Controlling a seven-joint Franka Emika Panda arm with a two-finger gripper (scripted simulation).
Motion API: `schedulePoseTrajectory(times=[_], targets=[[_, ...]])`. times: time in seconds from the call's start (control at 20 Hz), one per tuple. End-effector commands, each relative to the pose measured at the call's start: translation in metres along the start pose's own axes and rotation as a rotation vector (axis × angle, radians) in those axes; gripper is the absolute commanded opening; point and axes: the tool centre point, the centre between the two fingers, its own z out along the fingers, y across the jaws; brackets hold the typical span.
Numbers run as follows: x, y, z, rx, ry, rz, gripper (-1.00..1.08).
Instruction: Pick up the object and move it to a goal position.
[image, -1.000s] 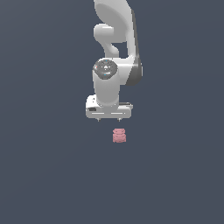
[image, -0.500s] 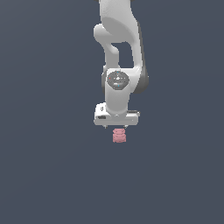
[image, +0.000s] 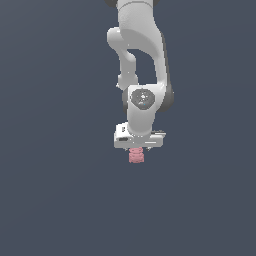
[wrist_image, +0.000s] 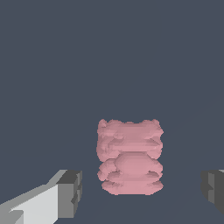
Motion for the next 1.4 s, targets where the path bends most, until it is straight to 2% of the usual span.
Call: schedulePoseTrajectory(times=[0.0, 0.5, 0.75, 0.8, 1.35], targets=[[0.0, 0.0, 0.001, 0.0, 0.001, 0.001, 1.0], [0.0, 0.0, 0.043, 0.0, 0.003, 0.001, 1.0], [0.001, 0.0, 0.051, 0.0, 0.003, 0.001, 1.0], [0.001, 0.0, 0.051, 0.0, 0.003, 0.001, -1.0], [0.002, -0.001, 0.05, 0.0, 0.004, 0.001, -1.0]])
